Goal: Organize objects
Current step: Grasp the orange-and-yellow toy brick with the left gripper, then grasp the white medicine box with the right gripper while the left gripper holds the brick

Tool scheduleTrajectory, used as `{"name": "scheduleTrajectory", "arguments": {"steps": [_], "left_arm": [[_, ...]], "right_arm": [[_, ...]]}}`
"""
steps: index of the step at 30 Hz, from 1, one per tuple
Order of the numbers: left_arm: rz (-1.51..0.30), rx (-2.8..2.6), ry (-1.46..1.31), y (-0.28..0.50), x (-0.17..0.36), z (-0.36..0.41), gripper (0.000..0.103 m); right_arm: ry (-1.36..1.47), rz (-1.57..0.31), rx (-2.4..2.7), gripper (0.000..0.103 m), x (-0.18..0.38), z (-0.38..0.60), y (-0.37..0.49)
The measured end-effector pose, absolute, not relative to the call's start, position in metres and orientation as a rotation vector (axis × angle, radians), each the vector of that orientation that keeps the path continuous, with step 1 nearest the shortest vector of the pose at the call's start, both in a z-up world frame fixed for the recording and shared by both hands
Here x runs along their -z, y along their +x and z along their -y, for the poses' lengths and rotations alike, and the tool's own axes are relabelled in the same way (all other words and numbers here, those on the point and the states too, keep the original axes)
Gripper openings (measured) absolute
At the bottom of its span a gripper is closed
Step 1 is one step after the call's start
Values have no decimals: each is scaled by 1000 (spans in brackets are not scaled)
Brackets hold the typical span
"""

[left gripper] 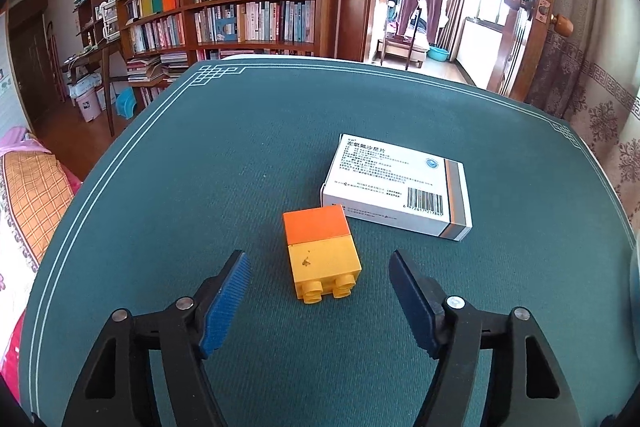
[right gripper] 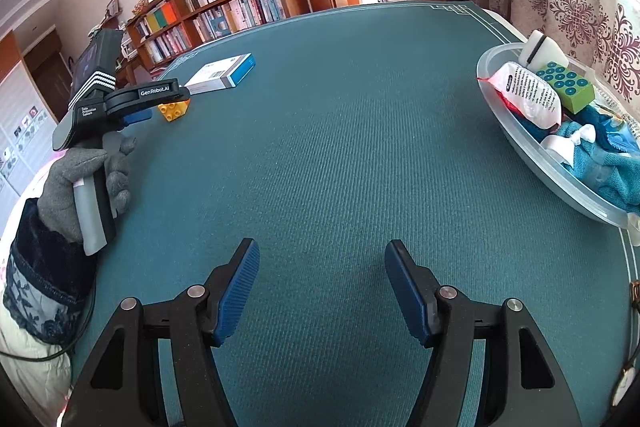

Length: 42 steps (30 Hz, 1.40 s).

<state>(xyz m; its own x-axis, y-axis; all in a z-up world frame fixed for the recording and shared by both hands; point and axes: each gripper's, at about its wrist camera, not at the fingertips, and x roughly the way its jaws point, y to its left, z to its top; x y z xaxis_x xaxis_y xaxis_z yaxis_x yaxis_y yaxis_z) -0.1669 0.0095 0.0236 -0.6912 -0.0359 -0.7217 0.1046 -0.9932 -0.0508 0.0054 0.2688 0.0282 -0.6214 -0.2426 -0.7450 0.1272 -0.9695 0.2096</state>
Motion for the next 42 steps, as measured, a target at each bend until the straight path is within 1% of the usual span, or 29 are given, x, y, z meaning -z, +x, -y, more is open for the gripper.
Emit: {"name": "scheduleTrajectory", "arguments": {"steps": [2,5,7,9,11,12,17,25,30,33,35,39,42], "left_arm": [[-150,2811,1219,-170,-21,-7,64],[-204,2802,1252,-173,-17,0,53],[-224,2812,1246,-172,-18,2,49],[-233,2821,1247,-171,-18,3,40],[-234,2827,1243,-171,-19,2,35],[-239,2834,1242,-170,-19,2,34],[-268,2857,1195,-165,-25,5,33],[-263,2832,1096,-154,-35,15,33],[-278,2784,1092,-155,-30,23,33],[-245,2762,1094,-156,-24,21,33],[-236,2765,1088,-156,-24,20,33],[-293,2757,1086,-156,-23,28,33],[-355,2749,1087,-156,-22,36,33]], "right_arm": [[1253,199,2646,67,-27,-267,3],[1262,195,2641,67,-25,-265,1],[1263,183,2641,67,-25,-263,0],[1264,178,2634,67,-26,-259,-3],[1262,165,2626,67,-26,-255,-7],[1260,152,2621,67,-26,-252,-9],[1222,70,2592,67,-30,-233,-28],[1174,37,2516,67,-40,-203,-93],[1152,19,2490,72,-46,-181,-143],[1153,38,2469,74,-46,-169,-168],[1150,17,2453,75,-46,-158,-186],[1132,-33,2432,80,-49,-138,-219],[1128,-22,2411,82,-51,-125,-244]]}}
